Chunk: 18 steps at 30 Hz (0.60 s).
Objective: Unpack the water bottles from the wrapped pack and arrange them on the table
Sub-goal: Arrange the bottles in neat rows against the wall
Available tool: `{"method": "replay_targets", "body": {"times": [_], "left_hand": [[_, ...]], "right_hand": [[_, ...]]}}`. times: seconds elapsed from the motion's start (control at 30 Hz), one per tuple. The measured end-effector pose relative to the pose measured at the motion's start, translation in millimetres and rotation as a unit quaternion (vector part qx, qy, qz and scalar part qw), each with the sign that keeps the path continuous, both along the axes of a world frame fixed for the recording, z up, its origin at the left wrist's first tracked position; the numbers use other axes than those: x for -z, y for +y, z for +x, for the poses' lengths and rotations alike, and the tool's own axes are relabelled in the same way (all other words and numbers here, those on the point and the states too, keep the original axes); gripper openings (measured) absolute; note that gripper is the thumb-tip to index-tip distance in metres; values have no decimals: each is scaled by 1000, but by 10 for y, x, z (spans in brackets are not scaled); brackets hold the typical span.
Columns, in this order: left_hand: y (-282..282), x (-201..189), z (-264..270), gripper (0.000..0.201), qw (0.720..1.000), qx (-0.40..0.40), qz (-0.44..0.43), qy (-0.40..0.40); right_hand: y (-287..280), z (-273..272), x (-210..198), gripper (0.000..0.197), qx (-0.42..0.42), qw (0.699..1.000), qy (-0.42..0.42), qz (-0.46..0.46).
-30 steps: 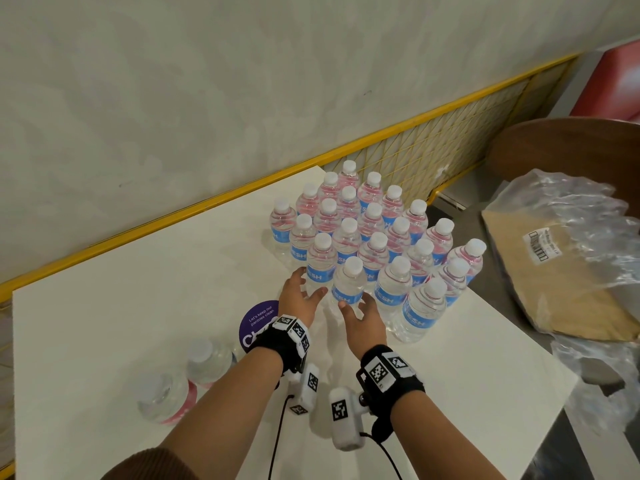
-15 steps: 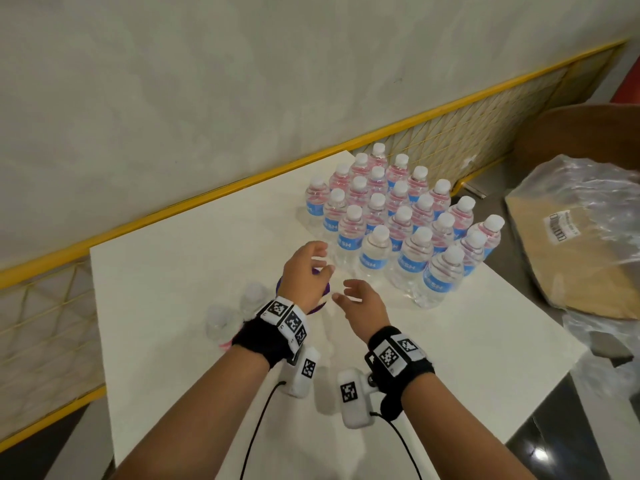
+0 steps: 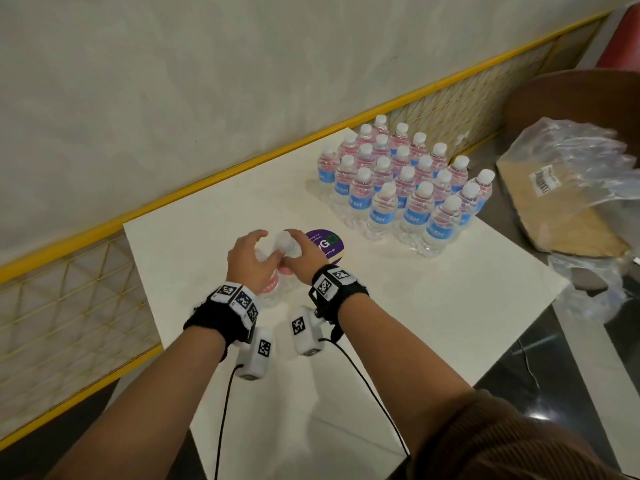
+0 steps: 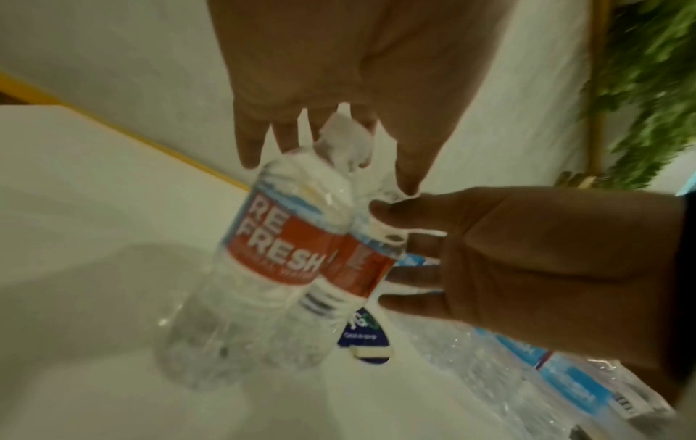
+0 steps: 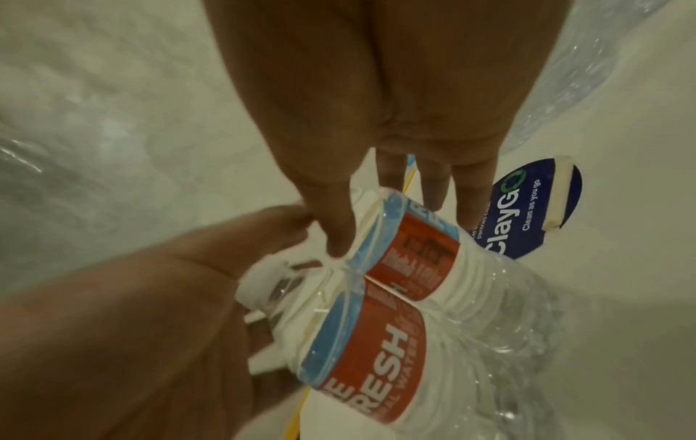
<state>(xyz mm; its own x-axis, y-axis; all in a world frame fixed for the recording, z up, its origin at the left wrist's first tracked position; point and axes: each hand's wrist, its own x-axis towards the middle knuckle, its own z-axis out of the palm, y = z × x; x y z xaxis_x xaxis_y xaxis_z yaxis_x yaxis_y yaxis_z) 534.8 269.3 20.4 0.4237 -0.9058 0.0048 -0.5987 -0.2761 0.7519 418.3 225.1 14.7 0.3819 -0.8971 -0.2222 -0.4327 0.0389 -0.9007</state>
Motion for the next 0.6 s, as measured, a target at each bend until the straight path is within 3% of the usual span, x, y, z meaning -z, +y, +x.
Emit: {"method": "replay_targets", "body": {"times": [0.13,0.27,0.6], "left_hand": [[62,114,-10,59,995,-20,64,79],[68,212,-117,52,990,-5,79,121],[-473,291,-1169,61,985,85,69,135]], "right_hand": [[47,-59,57,49,52,998,15,-29],[78,-322,46,48,64,997,28,-29],[-21,-1800,31,47,79,992,91,-39]]}}
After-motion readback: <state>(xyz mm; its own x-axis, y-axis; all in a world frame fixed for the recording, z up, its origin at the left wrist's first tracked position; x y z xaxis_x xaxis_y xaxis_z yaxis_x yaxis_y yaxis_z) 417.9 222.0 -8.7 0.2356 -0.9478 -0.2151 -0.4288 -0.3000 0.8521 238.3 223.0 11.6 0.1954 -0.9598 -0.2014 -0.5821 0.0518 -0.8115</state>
